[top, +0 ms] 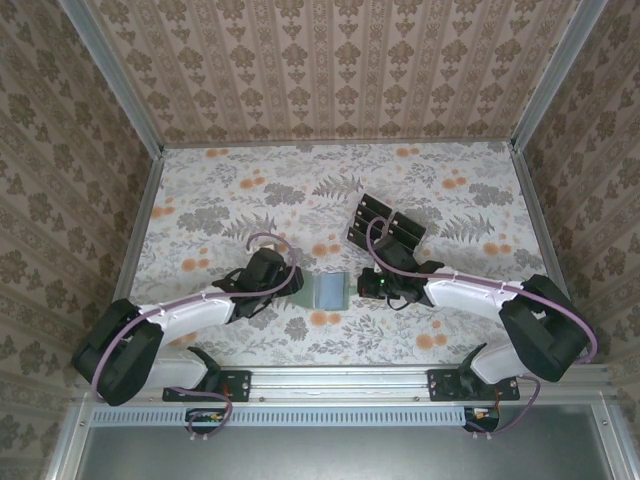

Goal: Put the credit cards into the card holder
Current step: Open the card holder at the center of the table.

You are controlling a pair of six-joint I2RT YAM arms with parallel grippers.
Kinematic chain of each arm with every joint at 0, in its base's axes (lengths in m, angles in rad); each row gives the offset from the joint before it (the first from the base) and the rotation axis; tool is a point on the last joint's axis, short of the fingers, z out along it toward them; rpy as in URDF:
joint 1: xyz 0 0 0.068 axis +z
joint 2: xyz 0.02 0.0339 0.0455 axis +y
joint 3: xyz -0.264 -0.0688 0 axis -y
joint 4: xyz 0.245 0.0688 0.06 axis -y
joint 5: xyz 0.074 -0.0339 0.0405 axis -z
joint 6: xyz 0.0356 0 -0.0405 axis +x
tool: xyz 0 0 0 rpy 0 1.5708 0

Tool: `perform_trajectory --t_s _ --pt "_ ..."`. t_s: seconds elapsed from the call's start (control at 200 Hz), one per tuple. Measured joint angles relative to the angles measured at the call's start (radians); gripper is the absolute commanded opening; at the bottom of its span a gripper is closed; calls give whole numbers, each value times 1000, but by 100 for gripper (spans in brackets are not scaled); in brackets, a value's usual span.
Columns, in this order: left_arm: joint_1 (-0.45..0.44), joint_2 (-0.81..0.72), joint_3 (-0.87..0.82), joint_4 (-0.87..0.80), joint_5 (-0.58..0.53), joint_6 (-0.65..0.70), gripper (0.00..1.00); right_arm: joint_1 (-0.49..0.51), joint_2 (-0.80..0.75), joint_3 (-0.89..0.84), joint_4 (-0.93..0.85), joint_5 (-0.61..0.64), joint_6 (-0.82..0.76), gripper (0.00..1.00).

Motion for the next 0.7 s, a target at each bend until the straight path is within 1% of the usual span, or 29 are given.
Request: perform_trajectory --t_s 0.12,0.21,0.29,0.365,0.58,0.645,0.7 --pt "0 31 33 -82 -26 16 67 -15 11 0 38 6 0 0" --pt "1 77 66 -112 -35 31 67 -24 34 0 55 7 0 0" --pt "1 119 97 -130 -39 45 67 -29 57 0 65 8 0 5" --pt "0 144 121 -152 -48 60 67 -34 72 0 67 8 0 11" --pt "1 180 188 -175 -57 109 69 -45 66 0 59 19 3 36" --pt "1 177 202 -183 -62 123 71 -45 38 -1 45 26 0 41" --pt "1 168 210 -200 -64 135 73 -45 -6 -1 21 32 -4 44"
